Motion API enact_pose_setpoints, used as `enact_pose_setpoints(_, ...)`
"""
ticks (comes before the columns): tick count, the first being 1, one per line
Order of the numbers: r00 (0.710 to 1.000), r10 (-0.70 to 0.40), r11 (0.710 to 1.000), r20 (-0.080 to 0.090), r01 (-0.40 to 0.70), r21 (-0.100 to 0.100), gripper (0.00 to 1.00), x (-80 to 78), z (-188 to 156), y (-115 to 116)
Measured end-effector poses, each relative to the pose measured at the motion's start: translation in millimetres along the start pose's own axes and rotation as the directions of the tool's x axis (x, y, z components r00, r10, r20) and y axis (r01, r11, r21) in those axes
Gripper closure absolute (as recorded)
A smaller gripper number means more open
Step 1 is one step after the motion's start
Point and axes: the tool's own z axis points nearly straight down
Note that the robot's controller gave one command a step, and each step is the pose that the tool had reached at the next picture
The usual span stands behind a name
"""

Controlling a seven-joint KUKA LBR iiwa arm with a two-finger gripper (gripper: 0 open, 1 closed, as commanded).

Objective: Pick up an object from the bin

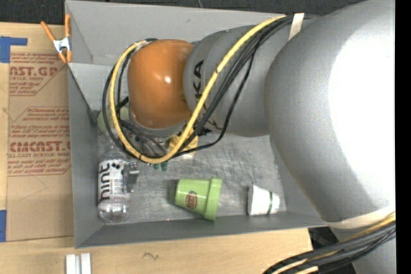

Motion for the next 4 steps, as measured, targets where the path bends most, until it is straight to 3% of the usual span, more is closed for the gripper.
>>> enact_pose_setpoints(1, 0.898, -0.440, 0.898, 0.019, 0.440, 0.004, 0.00, -16.0, 31.8, 8.5)
enact_pose_setpoints(2, 0.892, -0.449, 0.894, 0.060, 0.448, 0.030, 1.00, 19.3, 51.4, 8.0)
enact_pose_setpoints(4, 0.892, -0.450, 0.893, 0.049, 0.449, 0.028, 1.00, 16.9, 49.9, 7.2)
